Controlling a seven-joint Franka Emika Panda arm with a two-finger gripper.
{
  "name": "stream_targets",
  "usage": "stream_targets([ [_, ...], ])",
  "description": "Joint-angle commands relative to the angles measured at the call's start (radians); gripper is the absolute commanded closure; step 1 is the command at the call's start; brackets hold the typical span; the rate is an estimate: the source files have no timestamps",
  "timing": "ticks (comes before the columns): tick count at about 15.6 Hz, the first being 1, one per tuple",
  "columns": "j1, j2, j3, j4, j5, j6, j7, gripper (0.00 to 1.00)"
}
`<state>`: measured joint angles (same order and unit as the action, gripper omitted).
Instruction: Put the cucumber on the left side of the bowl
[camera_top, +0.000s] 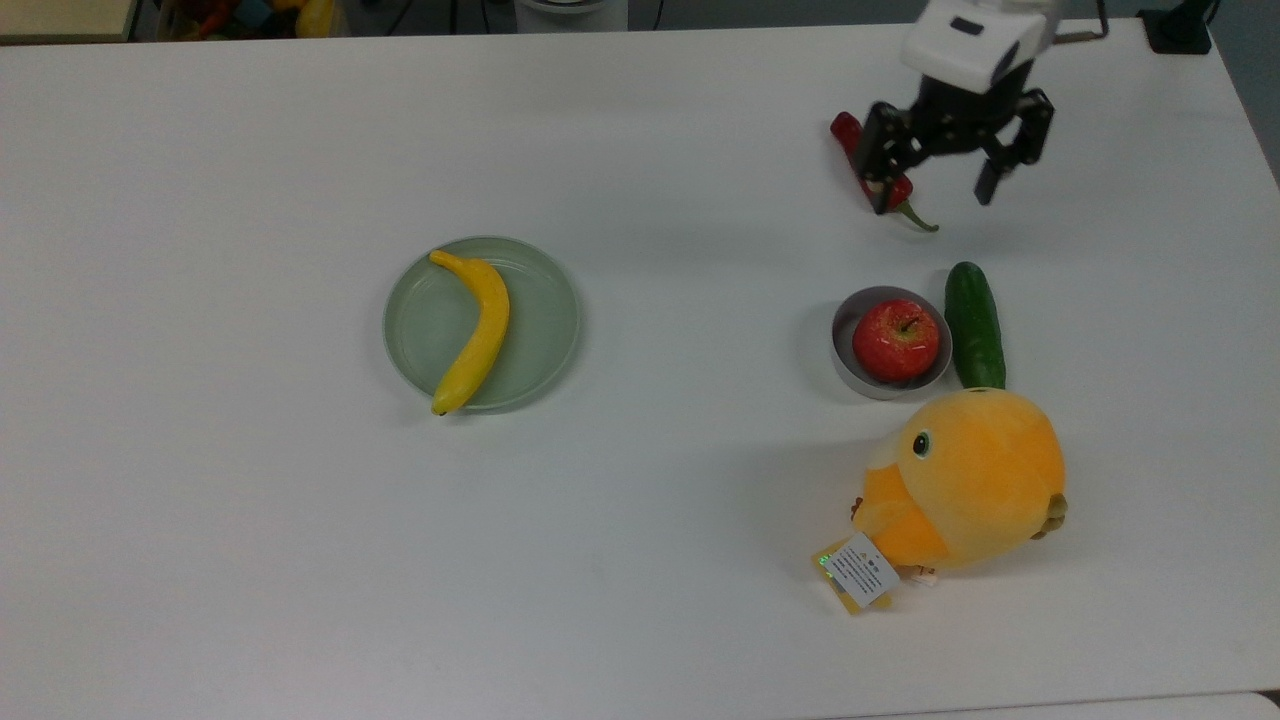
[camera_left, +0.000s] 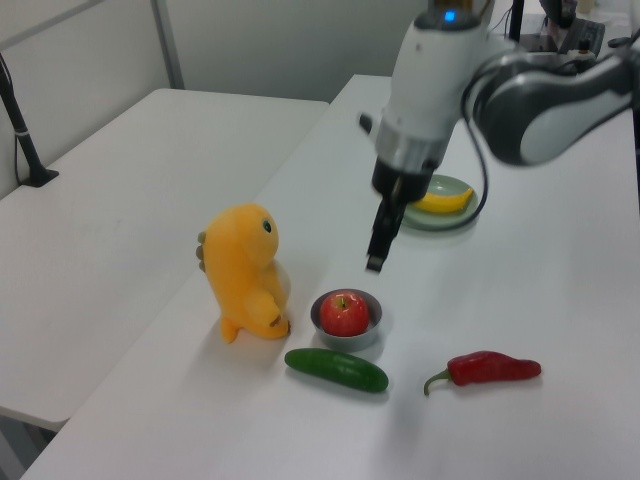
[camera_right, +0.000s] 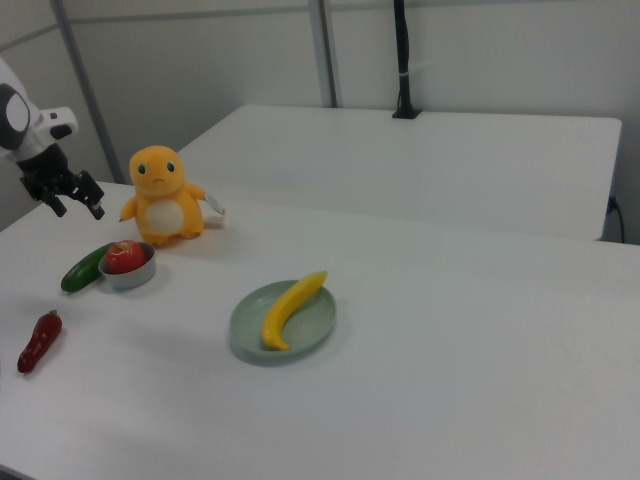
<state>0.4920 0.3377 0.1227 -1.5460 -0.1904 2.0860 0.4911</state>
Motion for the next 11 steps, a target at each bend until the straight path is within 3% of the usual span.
stream_targets([
  [1, -0.055, -0.193, -0.003, -0.192, 0.003, -0.075, -0.130, 0.00],
  [5, -0.163, -0.307, -0.003, -0.249, 0.015, -0.201, -0.170, 0.00],
  [8, -0.280, -0.367, -0.003, -0.263, 0.095, -0.207, -0.174, 0.00],
  [11, -0.387, -0.388, -0.003, -0.273, 0.126, -0.199, -0.197, 0.00],
])
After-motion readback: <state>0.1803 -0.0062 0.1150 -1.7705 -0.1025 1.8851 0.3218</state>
